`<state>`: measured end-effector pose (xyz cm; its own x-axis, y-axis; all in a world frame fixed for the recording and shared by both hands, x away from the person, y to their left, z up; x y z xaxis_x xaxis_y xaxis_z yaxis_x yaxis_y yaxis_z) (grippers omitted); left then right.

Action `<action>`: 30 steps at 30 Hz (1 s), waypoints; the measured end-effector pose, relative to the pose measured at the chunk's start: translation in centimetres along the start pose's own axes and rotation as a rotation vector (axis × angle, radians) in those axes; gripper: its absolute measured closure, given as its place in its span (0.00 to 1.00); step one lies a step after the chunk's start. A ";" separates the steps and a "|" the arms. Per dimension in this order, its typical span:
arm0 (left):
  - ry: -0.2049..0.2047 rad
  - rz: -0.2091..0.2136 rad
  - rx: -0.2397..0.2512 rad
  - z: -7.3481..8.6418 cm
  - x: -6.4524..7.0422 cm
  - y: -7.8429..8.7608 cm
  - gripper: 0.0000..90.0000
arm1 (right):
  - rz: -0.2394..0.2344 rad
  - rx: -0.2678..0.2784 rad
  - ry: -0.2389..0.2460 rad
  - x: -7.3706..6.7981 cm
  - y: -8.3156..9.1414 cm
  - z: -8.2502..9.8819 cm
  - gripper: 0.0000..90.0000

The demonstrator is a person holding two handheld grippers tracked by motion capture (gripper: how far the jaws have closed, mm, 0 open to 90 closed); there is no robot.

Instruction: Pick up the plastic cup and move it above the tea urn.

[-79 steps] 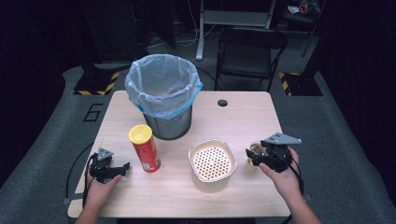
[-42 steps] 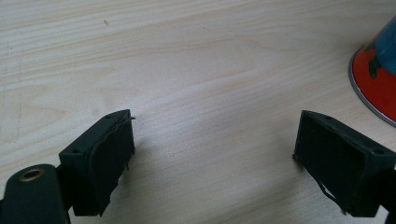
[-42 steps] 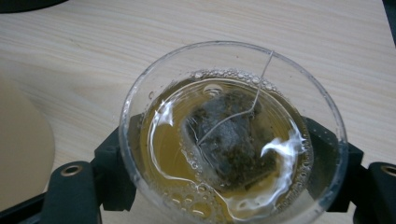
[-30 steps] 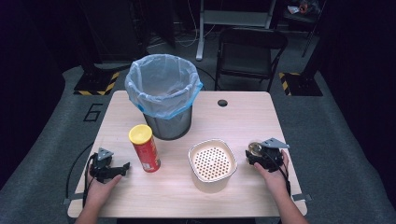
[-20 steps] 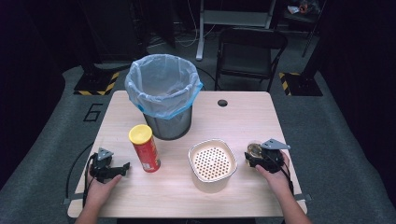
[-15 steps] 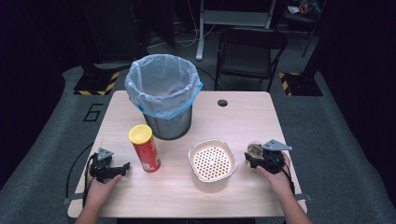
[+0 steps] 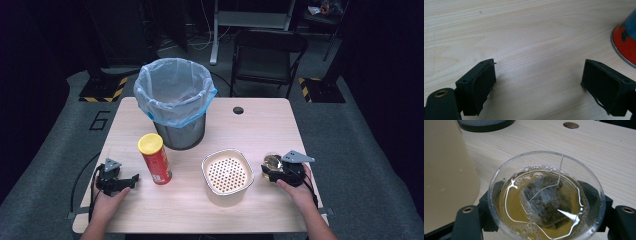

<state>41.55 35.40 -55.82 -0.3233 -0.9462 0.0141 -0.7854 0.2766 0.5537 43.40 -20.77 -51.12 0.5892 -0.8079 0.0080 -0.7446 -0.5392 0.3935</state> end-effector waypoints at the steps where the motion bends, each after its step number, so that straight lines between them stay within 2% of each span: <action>1: 0.000 0.000 0.000 0.0 0.0 0.0 0.13 | 0.001 0.004 -0.002 0.0 0.0 0.0 0.33; 7: 0.000 0.000 0.000 0.0 0.0 0.0 0.13 | -0.016 0.010 0.023 -0.1 -0.1 -0.1 0.35; 13: 0.000 0.000 0.000 0.0 0.0 0.0 0.13 | -0.041 -0.009 0.075 -0.3 -0.1 -1.4 0.36; 21: -0.001 -0.001 -0.002 0.0 0.0 0.0 0.13 | -0.079 0.027 0.124 -0.3 -0.1 -4.9 0.37; 30: 0.000 0.000 0.000 0.0 0.0 0.0 0.13 | -0.125 0.061 0.178 -1.2 -0.9 -9.5 0.37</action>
<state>41.57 35.39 -55.82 -0.3233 -0.9462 0.0140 -0.7856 0.2766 0.5535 46.34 -17.08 -42.74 0.7204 -0.6818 0.1269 -0.6765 -0.6505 0.3453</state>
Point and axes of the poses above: each handheld gripper's, and its own axes: y roughly backward along the jaws, z roughly out of its underside, x roughly to its right, the point moved 4 cm from there along -y, roughly forward along the jaws, and after that the axes turned 8 degrees about x, right-handed, at the moved point
